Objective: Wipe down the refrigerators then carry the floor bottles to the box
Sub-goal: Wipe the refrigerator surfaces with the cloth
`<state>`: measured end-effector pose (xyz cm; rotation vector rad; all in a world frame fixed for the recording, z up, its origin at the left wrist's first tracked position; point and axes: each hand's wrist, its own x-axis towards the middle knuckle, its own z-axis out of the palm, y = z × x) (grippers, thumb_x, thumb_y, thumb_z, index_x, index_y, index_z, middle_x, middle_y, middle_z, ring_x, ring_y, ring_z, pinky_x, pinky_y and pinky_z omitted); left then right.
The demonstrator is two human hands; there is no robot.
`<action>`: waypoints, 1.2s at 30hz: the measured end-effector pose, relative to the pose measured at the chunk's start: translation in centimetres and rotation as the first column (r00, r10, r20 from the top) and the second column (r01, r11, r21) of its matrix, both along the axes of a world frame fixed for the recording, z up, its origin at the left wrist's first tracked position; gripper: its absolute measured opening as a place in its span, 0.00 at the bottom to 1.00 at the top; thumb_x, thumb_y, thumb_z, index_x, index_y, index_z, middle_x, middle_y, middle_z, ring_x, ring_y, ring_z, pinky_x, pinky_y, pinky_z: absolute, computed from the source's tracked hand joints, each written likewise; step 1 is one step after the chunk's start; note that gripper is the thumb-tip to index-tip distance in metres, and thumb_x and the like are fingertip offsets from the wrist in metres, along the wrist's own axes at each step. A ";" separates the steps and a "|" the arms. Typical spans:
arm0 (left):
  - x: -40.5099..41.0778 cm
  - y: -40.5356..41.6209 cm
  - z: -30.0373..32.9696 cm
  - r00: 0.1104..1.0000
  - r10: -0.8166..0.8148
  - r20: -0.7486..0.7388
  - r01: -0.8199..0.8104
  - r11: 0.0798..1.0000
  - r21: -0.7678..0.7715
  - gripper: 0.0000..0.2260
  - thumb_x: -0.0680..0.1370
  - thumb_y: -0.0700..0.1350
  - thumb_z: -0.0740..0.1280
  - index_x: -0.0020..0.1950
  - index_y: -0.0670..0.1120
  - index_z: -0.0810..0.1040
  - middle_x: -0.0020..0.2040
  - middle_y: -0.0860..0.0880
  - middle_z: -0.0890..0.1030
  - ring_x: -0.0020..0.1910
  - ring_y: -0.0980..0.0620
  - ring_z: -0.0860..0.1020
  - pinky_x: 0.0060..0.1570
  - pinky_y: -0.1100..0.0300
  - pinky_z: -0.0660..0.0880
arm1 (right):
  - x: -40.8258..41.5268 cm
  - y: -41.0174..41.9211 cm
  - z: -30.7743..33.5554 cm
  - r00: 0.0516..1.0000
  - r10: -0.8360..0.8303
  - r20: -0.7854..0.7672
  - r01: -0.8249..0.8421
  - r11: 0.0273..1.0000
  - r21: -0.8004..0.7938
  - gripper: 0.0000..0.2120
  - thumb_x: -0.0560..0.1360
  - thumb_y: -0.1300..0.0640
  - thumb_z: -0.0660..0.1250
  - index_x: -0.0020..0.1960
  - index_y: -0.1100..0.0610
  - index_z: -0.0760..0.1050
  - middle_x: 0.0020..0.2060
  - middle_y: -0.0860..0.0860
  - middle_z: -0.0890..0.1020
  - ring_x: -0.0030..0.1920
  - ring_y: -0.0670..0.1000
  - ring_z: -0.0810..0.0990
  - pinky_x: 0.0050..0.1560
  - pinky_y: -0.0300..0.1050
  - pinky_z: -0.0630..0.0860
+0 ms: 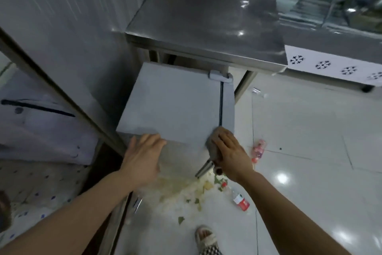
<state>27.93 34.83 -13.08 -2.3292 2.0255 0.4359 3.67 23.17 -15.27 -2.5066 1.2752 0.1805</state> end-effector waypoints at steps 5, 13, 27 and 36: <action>3.9 -1.0 -2.9 0.994 -0.053 0.094 0.056 0.998 -0.032 0.32 0.71 0.51 0.68 0.73 0.52 0.59 0.75 0.51 0.57 0.72 0.47 0.55 0.69 0.46 0.56 | 0.6 1.5 -2.4 0.995 -0.057 -0.080 0.048 0.993 -0.111 0.39 0.76 0.51 0.66 0.78 0.48 0.44 0.78 0.51 0.44 0.77 0.54 0.40 0.76 0.52 0.44; 5.0 -1.1 -7.8 0.992 0.031 0.125 -0.009 0.985 -0.174 0.37 0.58 0.42 0.77 0.66 0.46 0.72 0.67 0.40 0.69 0.63 0.37 0.68 0.59 0.37 0.63 | 1.3 1.4 -6.7 0.976 -0.103 0.194 0.171 0.910 -0.379 0.33 0.69 0.68 0.72 0.71 0.59 0.67 0.72 0.59 0.66 0.73 0.63 0.61 0.69 0.55 0.56; 6.4 -1.1 -13.2 1.000 -0.005 0.004 0.007 0.815 -0.580 0.37 0.56 0.40 0.75 0.64 0.50 0.68 0.62 0.43 0.71 0.56 0.40 0.65 0.54 0.42 0.70 | 8.5 3.0 -11.8 0.923 0.089 0.375 0.191 0.739 -0.646 0.21 0.76 0.64 0.54 0.69 0.64 0.66 0.66 0.64 0.73 0.68 0.66 0.69 0.69 0.63 0.61; 10.8 -0.5 -14.3 0.996 -0.036 -0.083 -0.047 0.583 -0.811 0.24 0.64 0.40 0.65 0.61 0.39 0.73 0.58 0.40 0.74 0.57 0.39 0.73 0.57 0.45 0.70 | 18.0 4.8 -13.5 0.872 0.246 0.422 0.184 0.635 -0.750 0.20 0.77 0.62 0.57 0.68 0.65 0.70 0.64 0.63 0.74 0.67 0.65 0.70 0.68 0.62 0.65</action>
